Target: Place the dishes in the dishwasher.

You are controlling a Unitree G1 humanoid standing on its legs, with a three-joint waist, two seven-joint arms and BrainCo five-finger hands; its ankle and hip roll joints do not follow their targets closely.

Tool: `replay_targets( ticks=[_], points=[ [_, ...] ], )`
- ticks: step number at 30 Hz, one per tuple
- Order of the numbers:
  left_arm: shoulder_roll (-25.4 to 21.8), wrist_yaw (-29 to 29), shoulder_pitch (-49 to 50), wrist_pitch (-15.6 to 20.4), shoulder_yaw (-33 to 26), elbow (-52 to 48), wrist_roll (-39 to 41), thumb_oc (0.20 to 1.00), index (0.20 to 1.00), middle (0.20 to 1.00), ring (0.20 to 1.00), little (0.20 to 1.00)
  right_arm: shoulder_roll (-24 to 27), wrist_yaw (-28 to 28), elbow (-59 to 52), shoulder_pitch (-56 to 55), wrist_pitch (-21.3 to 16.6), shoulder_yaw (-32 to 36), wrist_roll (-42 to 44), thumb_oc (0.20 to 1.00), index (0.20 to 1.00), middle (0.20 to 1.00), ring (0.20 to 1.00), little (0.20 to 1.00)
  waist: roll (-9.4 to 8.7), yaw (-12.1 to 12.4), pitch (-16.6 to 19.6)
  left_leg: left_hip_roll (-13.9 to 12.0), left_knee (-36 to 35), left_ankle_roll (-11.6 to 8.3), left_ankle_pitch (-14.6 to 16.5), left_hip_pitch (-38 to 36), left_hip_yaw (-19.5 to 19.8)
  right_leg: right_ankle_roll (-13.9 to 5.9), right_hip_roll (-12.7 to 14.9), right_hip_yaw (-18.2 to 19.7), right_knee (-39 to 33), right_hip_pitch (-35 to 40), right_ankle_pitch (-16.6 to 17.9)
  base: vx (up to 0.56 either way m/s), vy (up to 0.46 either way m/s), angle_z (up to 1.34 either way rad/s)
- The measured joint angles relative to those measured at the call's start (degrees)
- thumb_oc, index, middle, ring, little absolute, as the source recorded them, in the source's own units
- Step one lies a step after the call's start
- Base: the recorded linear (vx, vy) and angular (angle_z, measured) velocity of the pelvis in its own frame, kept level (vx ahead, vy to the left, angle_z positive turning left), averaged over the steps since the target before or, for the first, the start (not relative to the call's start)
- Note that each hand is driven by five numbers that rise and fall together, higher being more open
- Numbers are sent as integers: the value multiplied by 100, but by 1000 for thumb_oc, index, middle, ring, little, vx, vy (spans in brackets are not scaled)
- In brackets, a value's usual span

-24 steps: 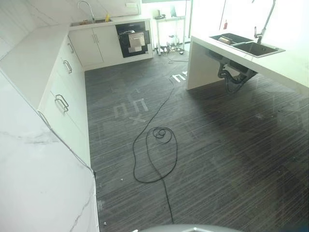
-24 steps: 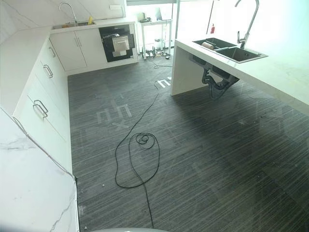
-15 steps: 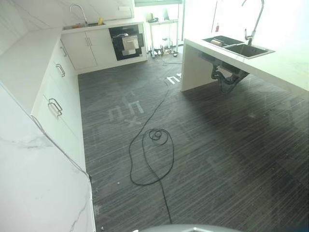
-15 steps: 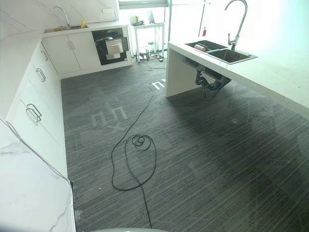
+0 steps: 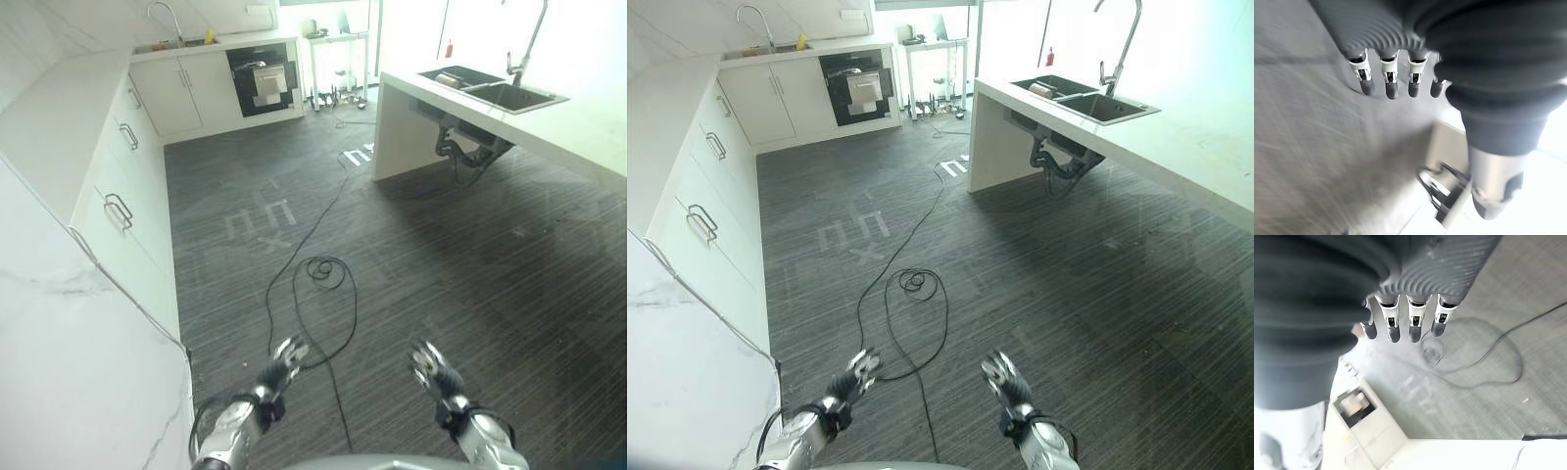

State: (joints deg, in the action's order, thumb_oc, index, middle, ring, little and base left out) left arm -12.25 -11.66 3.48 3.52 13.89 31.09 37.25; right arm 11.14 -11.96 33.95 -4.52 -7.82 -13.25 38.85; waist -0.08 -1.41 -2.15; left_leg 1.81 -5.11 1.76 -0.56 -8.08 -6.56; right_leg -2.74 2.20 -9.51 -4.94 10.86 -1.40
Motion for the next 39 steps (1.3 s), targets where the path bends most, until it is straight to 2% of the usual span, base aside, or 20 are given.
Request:
replay_targets(
  ticks=[4, 14, 16, 17, 18, 19, 22, 25, 27, 28, 29, 30, 32, 33, 34, 35, 36, 37, 38, 39],
  points=[
    [-341, 278, 5, -109, -57, -681, 7, 1000, 1000, 1000, 1000, 1000, 15, 248, -112, -109, 143, 24, 7, 1000, 1000, 1000, 1000, 1000, -21, 7, -33, -6, -6, -9, -5, 9, 17, -4, -4, -18, 0, 24, 0, -30, -100, 2],
    [-304, 590, 70, -169, -156, -392, 6, 1000, 1000, 1000, 1000, 1000, 7, 301, -69, -43, 247, -6, 0, 1000, 1000, 1000, 1000, 1000, -221, 60, -115, -78, 282, -206, -47, 114, 132, 32, -92, -86, -1, 71, -51, 0, -161, 7],
    [-334, 599, -33, -116, -540, -380, 6, 1000, 1000, 1000, 1000, 1000, 11, 290, -67, 258, 236, 16, 1, 1000, 1000, 1000, 1000, 1000, -524, 150, -438, -91, 2549, -604, -82, 1407, 95, 356, 114, -66, 614, -420, -292, 3, -32, -2],
    [-338, 593, -35, -114, -536, -374, 7, 1000, 1000, 1000, 1000, 1000, 88, 288, -67, 302, 230, 28, 8, 1000, 1000, 1000, 1000, 1000, -494, 231, -566, -142, 3317, -687, -245, 1896, 118, 402, 113, -31, 648, -410, -278, 50, 78, -1],
    [-338, 584, -27, -115, -527, -373, 6, 1000, 1000, 1000, 1000, 1000, 178, 292, -66, 297, 228, 34, 11, 1000, 1000, 1000, 1000, 1000, -447, 237, -642, -192, 3477, -450, -46, 2094, 117, 422, 94, -72, 672, -420, -285, 133, 153, 1],
    [-337, 584, -26, -113, -528, -378, 8, 1000, 1000, 1000, 1000, 1000, 249, 292, -65, 292, 229, 32, 11, 1000, 1000, 1000, 1000, 1000, -361, 255, -695, -199, 3189, -386, 5, 2089, 75, 427, 91, -77, 692, -422, -293, 205, 185, 9],
    [-222, 593, -124, -78, -497, -392, 8, 1000, 1000, 1000, 1000, 1000, 380, 294, -62, 285, 228, 39, 52, 1000, 1000, 1000, 1000, 1000, 118, 246, -775, -399, 313, -641, -183, 1477, -302, 317, -133, -78, 294, -156, -239, 322, 183, 20],
    [-150, 607, -52, 4, -481, -383, 6, 1000, 1000, 1000, 1000, 1000, 302, 176, -99, 7, 212, 122, 79, 1000, 1000, 1000, 1000, 1000, 222, 470, -805, -717, 151, -892, -335, 1483, -390, 282, -242, 95, -39, 528, -373, 426, 273, -2],
    [-197, 601, 42, 38, -566, -378, -4, 1000, 1000, 1000, 1000, 1000, 267, 119, -105, -252, 234, 236, 79, 1000, 1000, 1000, 1000, 1000, 91, 483, -745, -620, 501, -611, -452, 1469, -894, 51, 117, 162, -4, 736, -627, 384, 322, -46],
    [-188, 596, 22, 63, -678, -390, -8, 1000, 1000, 1000, 1000, 1000, 265, 101, -138, -253, 237, 236, 79, 1000, 1000, 1000, 1000, 1000, -12, 423, -704, -365, 403, -295, -690, 1293, -1019, -220, 375, 186, 63, 796, -627, 357, 305, -69],
    [-197, 597, 60, 69, -787, -387, -8, 1000, 1000, 1000, 1000, 1000, 229, 96, -165, -241, 259, 224, 106, 1000, 1000, 1000, 1000, 1000, -73, 428, -692, -150, 177, 147, -795, 1000, -973, -298, 557, 149, 231, 830, -560, 355, 317, -67],
    [-261, 571, 83, 87, -953, -376, -12, 1000, 1000, 1000, 1000, 1000, 89, 56, -370, -302, 311, 200, 307, 1000, 1000, 1000, 1000, 1000, -184, 444, -640, 76, 30, 410, -659, 566, -982, -273, 786, 61, 557, 941, -522, 306, 319, -43],
    [-467, 478, -177, 138, -923, -361, -19, 1000, 1000, 1000, 1000, 1000, -182, 18, -389, -205, 295, 200, 517, 1000, 1000, 1000, 1000, 1000, -282, 524, -523, 252, 279, 550, -227, 452, -954, -353, 955, 139, 1244, 829, -427, 358, 389, 4],
    [-614, 462, -367, 135, -854, -320, -21, 1000, 1000, 1000, 1000, 1000, -290, -1, -244, -34, 233, 185, 559, 1000, 1000, 1000, 1000, 1000, -218, 575, -525, 203, 388, 608, -108, 454, -924, -557, 968, 280, 2095, 408, -332, 318, 321, 30],
    [-779, 427, -614, 142, -732, -228, -21, 1000, 1000, 1000, 1000, 1000, -392, -20, -169, 97, 194, 133, 801, 1000, 1000, 1000, 1000, 1000, -54, 488, -525, 139, 417, 707, -28, 333, -671, -922, 957, 474, 4027, -515, 182, 284, 266, 54],
    [-814, 386, -742, 191, -694, -177, -20, 1000, 1000, 1000, 1000, 1000, -507, -60, -156, 102, 129, 132, 960, 1000, 1000, 1000, 1000, 1000, 44, 409, -542, 147, 399, 726, 116, 131, -593, -1010, 935, 583, 5269, -1165, 203, 345, 213, 49],
    [-765, 401, -660, 274, -702, -182, -20, 1000, 1000, 1000, 1000, 1000, -523, -159, -12, 119, 94, 22, 985, 1000, 1000, 1000, 1000, 1000, 131, 412, -529, 159, 392, 773, 273, -64, -671, -954, 1033, 495, 5870, -1829, 0, 370, 135, 0],
    [-699, 447, -519, 263, -599, -192, -17, 1000, 1000, 1000, 1000, 1000, -500, -230, -1, 172, 82, 16, 987, 1000, 1000, 1000, 1000, 1000, 241, 323, -520, 239, 329, 658, 446, -217, -761, -708, 1079, 162, 5839, -2719, -458, 464, 32, -33],
    [-693, 469, -523, 250, -488, -196, -15, 1000, 1000, 1000, 1000, 1000, -465, -224, -10, 133, 78, 10, 986, 1000, 1000, 1000, 1000, 1000, 249, 209, -507, 307, 300, 539, 517, -234, -742, -431, 940, -19, 5247, -3104, -647, 502, -52, 3],
    [-607, 462, -540, 214, -359, -195, -15, 1000, 1000, 1000, 1000, 1000, -419, -209, -71, 33, 76, -30, 987, 1000, 1000, 1000, 1000, 1000, 243, 1, -505, 370, 315, 329, 655, -312, -554, -292, 597, -32, 3877, -3217, -700, 519, -118, 75]
  ],
)
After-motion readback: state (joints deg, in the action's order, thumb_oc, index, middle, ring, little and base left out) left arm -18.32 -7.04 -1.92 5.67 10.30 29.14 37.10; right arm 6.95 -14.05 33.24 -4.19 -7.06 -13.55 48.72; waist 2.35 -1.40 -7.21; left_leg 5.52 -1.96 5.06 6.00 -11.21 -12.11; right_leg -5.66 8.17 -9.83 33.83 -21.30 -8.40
